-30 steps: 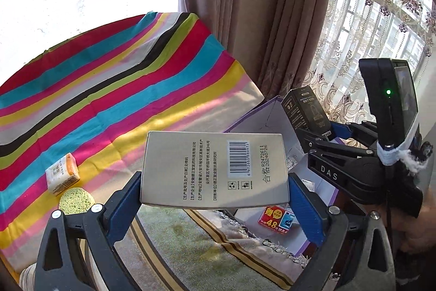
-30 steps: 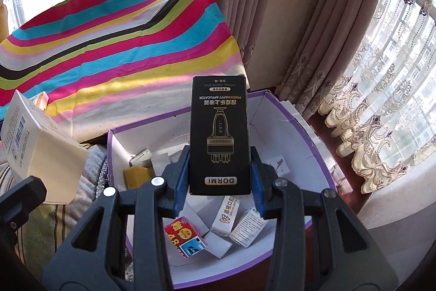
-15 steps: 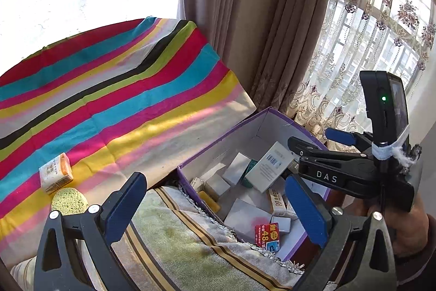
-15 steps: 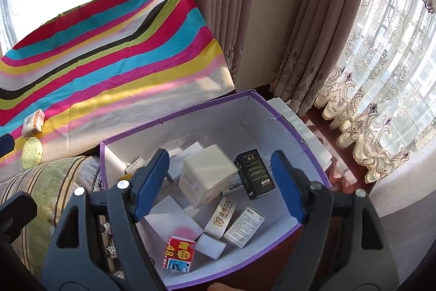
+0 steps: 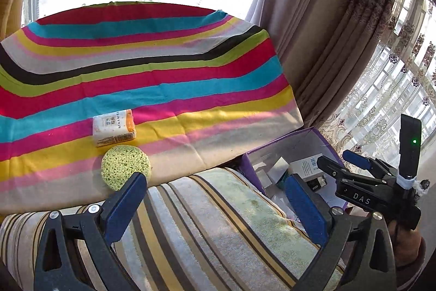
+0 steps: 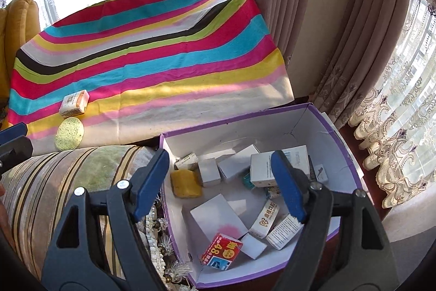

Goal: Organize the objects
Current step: 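Move both open tools back to the green sponge and tissue pack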

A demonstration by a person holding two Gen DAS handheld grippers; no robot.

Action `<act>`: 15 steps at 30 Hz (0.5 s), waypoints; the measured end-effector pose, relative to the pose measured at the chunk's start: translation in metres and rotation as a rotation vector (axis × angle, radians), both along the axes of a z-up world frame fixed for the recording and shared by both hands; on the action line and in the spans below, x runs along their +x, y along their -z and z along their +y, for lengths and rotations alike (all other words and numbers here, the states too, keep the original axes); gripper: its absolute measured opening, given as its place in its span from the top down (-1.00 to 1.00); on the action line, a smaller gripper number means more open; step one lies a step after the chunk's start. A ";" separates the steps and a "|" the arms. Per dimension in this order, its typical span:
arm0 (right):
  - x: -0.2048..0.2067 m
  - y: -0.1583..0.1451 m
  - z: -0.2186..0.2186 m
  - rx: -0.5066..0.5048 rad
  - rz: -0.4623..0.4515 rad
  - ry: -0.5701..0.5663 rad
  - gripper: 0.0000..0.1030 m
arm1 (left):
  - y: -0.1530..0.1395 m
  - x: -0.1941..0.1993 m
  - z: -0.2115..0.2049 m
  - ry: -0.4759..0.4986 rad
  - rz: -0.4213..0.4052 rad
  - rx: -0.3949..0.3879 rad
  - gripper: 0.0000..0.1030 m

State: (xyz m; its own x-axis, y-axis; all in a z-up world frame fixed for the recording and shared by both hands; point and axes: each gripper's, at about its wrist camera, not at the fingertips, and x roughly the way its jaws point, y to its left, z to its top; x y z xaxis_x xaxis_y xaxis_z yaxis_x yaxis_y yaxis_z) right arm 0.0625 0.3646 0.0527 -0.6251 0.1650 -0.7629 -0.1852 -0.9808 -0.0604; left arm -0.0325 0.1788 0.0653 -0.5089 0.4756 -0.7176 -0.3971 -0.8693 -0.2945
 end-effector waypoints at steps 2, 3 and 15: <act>-0.002 0.000 -0.009 0.000 -0.006 -0.028 -0.55 | 0.003 -0.003 -0.018 -0.042 -0.019 0.015 -0.99; -0.003 0.000 -0.014 0.002 -0.009 -0.041 -0.55 | 0.004 -0.005 -0.027 -0.064 -0.026 0.019 -0.99; -0.025 0.006 -0.065 -0.042 -0.057 -0.182 -0.55 | 0.033 -0.026 -0.079 -0.196 -0.145 -0.041 -0.99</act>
